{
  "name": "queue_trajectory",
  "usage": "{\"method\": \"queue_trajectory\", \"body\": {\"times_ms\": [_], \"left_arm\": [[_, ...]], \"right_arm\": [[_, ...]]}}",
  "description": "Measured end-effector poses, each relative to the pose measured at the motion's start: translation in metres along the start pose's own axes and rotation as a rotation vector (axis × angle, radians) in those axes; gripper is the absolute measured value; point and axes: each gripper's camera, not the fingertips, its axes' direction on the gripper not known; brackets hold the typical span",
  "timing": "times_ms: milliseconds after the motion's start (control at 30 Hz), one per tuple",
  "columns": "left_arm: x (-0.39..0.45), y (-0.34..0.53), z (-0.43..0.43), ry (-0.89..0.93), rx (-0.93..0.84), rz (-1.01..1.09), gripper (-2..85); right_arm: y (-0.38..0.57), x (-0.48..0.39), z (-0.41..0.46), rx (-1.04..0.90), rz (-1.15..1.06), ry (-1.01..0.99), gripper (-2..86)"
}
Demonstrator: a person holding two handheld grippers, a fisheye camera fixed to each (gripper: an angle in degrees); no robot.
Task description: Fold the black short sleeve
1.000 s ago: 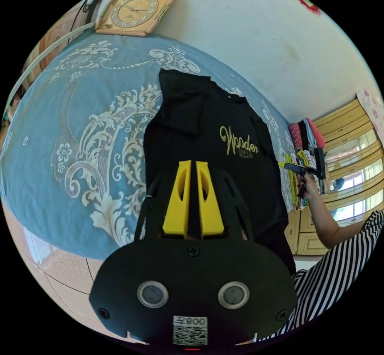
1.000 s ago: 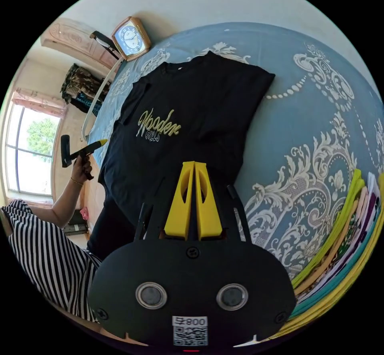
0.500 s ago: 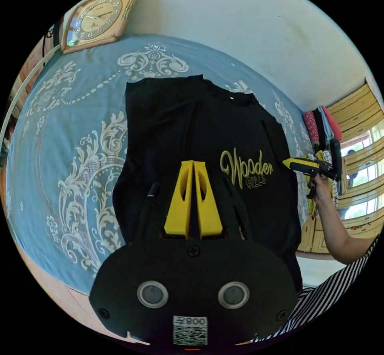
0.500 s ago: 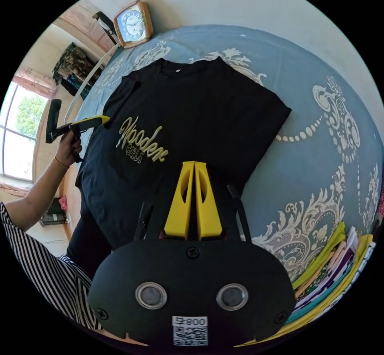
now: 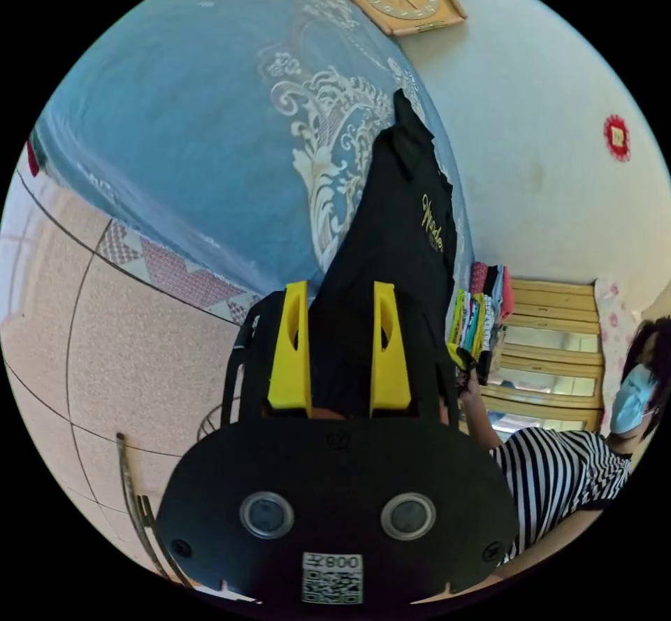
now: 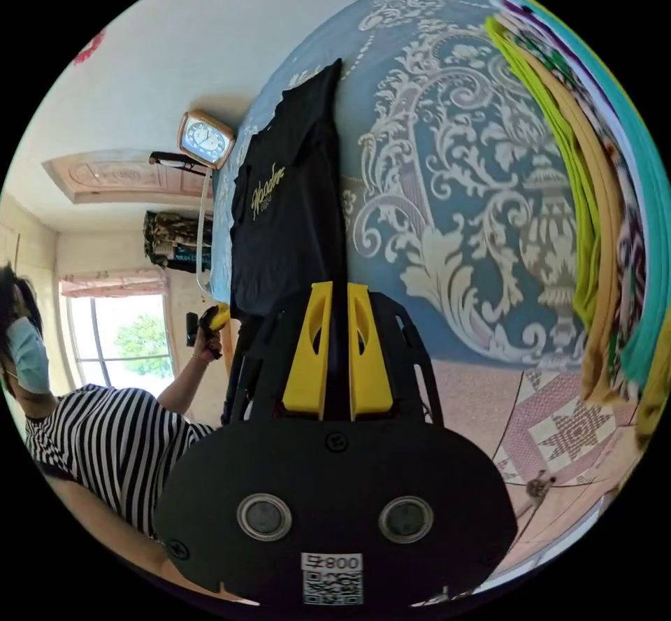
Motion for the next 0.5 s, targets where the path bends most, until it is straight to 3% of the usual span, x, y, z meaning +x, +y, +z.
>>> {"method": "queue_trajectory", "body": {"times_ms": [200,500], "left_arm": [[-0.055,0.032,-0.001,0.232,-0.042,-0.088,12.2],[-0.069,0.051,-0.021,0.169,-0.104,-0.061,3.8]], "right_arm": [[0.076,0.073,-0.017,0.051,0.136,-0.172,8.6],[0.138,0.138,-0.017,0.026,0.17,-0.23,9.0]]}}
